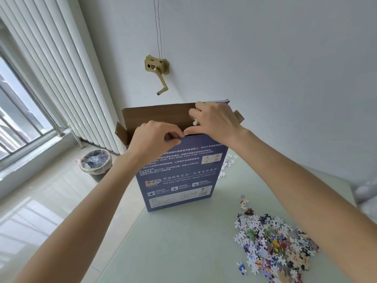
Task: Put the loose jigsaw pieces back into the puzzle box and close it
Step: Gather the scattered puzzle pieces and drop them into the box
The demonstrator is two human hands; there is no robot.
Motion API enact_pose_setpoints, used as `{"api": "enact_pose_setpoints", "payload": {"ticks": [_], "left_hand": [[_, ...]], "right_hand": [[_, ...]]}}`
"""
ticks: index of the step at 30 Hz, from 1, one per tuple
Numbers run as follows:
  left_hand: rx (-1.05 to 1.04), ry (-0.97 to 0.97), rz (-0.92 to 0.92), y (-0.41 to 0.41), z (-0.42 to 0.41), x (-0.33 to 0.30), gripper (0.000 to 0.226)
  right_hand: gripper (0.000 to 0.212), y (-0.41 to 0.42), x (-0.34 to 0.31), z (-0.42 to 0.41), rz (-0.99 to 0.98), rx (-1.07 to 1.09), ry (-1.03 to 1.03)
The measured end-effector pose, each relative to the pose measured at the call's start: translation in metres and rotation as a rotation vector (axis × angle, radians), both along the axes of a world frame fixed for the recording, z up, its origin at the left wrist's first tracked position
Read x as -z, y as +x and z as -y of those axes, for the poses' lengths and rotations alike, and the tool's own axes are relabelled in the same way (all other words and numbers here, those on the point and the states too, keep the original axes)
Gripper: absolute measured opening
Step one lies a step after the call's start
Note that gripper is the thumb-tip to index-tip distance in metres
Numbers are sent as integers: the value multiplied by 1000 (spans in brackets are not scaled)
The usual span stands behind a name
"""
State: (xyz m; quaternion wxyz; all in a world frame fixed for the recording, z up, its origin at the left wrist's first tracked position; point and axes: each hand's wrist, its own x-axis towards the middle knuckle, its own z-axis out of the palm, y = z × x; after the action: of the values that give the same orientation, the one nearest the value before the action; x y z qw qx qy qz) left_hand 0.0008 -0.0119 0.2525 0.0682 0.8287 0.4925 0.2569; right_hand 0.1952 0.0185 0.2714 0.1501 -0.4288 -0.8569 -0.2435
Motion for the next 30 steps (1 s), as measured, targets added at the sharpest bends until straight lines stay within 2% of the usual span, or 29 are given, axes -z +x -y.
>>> {"api": "enact_pose_setpoints", "payload": {"ticks": [2,6,9,12,16,18,20,22,24,27,30], "left_hand": [[7,11,3,-1,1,1,11],[20,51,9,1,3,3,12],[22,107,22,1,4,6,10],[23,163,31,2,6,10,11],[-22,406,35,9,14,17,17],[-8,545,97,18,23,23,17],[87,575,163,43,30,36,17],[181,513,196,66,40,53,18],[264,367,244,97,50,80,18],[278,-73,274,141,67,127,20],[328,-493,96,188,83,184,38]], "right_hand": [[51,0,6,5,-82,12,-14],[25,5,16,12,-158,-90,-61],[15,7,23,15,-253,-39,-219],[17,9,25,19,-451,-53,-268],[17,21,26,43,-628,-100,-142],[19,32,34,66,-684,-61,-89],[23,59,54,94,-736,39,-76],[23,82,82,122,-791,134,-120],[21,111,120,153,-902,289,-269],[26,152,182,197,-931,582,-617],[35,191,230,238,-827,781,-810]]}}
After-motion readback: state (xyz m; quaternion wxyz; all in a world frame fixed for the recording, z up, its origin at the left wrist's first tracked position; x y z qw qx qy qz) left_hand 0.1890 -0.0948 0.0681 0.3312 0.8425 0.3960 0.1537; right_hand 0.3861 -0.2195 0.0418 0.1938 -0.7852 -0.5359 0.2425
